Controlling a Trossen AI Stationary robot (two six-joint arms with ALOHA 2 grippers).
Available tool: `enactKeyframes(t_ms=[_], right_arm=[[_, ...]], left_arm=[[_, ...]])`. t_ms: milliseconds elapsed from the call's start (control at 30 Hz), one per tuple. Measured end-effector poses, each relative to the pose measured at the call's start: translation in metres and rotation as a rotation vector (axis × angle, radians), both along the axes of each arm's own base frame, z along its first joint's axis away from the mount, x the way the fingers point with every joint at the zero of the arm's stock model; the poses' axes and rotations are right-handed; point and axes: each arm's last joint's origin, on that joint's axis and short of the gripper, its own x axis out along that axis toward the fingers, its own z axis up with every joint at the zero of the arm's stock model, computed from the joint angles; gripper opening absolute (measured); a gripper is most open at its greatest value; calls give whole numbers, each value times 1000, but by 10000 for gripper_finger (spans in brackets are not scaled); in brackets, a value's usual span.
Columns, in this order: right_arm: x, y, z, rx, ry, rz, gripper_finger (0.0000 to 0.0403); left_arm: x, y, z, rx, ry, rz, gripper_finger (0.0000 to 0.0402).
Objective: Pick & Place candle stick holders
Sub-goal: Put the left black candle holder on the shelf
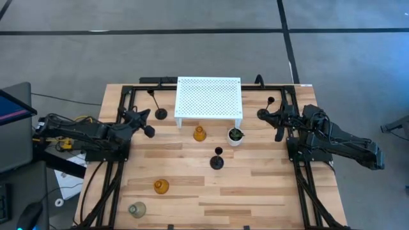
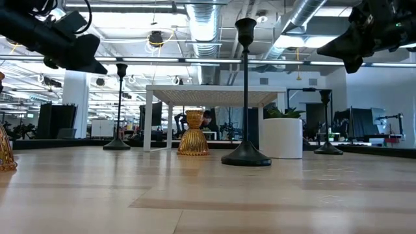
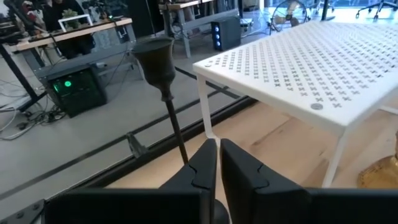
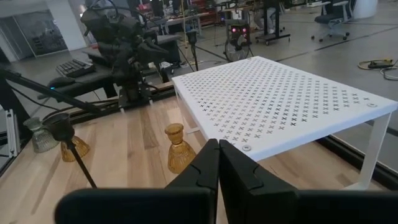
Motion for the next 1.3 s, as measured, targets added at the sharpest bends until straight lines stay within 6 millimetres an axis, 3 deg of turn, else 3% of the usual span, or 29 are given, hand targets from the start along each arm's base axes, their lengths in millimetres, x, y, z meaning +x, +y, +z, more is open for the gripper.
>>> enactKeyframes(t_ms=[333,700,967,1300], right_arm=[[0,0,0,-24,7,3,0],[0,0,0,-24,7,3,0],[0,0,0,-46,14,7,0],[0,0,0,-46,15,7,0]], left_arm=[[12,3,-8,13,105,44,115],[18,31,-18,-76,79,294,250],[31,43,-18,-144,73,166,237],[29,55,-16,-127,68,246,209]])
